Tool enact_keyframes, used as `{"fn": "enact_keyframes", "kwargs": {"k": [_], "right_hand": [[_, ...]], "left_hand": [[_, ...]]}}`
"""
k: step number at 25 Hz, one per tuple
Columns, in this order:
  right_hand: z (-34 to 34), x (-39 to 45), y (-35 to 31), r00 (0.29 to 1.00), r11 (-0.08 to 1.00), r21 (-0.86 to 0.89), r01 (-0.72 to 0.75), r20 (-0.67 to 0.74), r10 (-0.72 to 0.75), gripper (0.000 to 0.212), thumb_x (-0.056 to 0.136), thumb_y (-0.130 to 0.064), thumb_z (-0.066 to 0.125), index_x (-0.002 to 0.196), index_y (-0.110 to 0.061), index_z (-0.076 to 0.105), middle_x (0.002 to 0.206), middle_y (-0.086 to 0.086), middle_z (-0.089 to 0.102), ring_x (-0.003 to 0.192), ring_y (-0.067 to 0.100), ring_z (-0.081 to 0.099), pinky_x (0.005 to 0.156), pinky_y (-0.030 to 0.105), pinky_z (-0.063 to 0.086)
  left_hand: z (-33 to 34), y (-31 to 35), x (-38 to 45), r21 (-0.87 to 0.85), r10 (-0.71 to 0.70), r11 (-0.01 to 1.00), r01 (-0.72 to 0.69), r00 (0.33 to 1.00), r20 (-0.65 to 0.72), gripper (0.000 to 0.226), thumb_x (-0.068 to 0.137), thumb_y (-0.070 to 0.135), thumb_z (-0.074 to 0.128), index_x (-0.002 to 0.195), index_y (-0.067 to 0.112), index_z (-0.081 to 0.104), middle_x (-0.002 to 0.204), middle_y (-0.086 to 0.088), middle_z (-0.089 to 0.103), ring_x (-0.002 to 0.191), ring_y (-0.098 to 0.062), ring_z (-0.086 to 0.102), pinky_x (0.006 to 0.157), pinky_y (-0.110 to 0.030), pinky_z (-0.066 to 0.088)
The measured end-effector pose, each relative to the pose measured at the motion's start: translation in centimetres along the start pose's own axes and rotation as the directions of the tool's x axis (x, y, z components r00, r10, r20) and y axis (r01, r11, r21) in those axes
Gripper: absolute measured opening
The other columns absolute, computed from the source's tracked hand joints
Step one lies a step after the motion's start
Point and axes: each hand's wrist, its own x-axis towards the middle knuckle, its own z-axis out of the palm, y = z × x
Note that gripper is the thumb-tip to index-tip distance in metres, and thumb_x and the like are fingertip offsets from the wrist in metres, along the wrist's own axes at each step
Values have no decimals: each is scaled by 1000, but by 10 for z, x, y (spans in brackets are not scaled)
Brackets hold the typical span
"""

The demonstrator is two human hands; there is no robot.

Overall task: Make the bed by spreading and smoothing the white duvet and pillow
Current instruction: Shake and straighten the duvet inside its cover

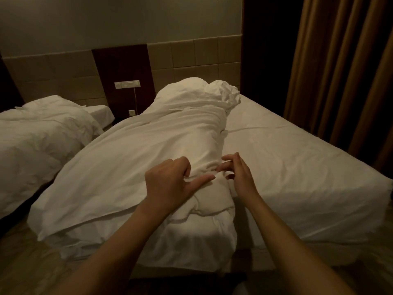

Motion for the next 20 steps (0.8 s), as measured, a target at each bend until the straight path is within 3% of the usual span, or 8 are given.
{"fn": "enact_keyframes", "kwargs": {"k": [2,4,7,11,15,17,20], "right_hand": [[3,5,14,999,999,-33,-22,-28,21,38,107,-53,28,114,-39,62,96,-4,74,97,18,69,82,34,55],[3,6,20,1000,998,-69,-4,-27,2,35,107,-52,27,120,-45,58,102,-8,72,98,12,68,84,29,54],[0,10,32,998,996,-61,-61,-33,59,32,109,-42,30,129,-36,54,104,-8,72,96,7,67,71,13,50],[8,28,40,995,994,-70,-86,-62,82,32,110,-33,37,136,-26,54,126,-2,65,115,17,61,94,28,49],[17,34,51,988,991,-5,-131,-83,130,43,109,-40,35,151,-31,36,146,-3,49,129,19,51,109,41,44],[25,32,54,977,984,41,-171,-124,175,44,109,-42,35,152,-35,30,149,0,47,132,22,50,111,46,42],[42,25,50,967,964,198,-178,-145,209,32,109,-35,39,139,-23,36,134,3,54,120,24,55,99,39,48]], "left_hand": [[-1,5,-2,-19,-12,1000,12,1000,1,62,87,79,52,64,21,50,55,10,44,49,-7,36,46,-22,21],[-1,13,-3,-27,-28,999,29,999,28,60,89,78,47,66,23,52,59,13,45,53,-4,34,51,-14,17],[0,21,-6,-50,-57,997,60,997,51,60,93,75,41,66,24,52,57,13,44,51,-4,35,52,-12,16],[2,21,-9,-112,-78,990,82,996,33,56,97,67,39,66,23,52,56,12,45,50,-6,39,49,-19,25],[4,22,-1,-143,-131,980,134,991,35,57,101,61,30,68,23,55,57,12,46,49,-4,37,49,-22,27],[6,24,0,-145,-165,974,172,984,61,58,102,61,24,70,24,55,57,13,46,49,-1,37,50,-20,27],[10,24,-1,-159,-164,972,170,985,55,58,103,59,22,69,24,53,57,14,44,48,-1,37,50,-19,26]]}}
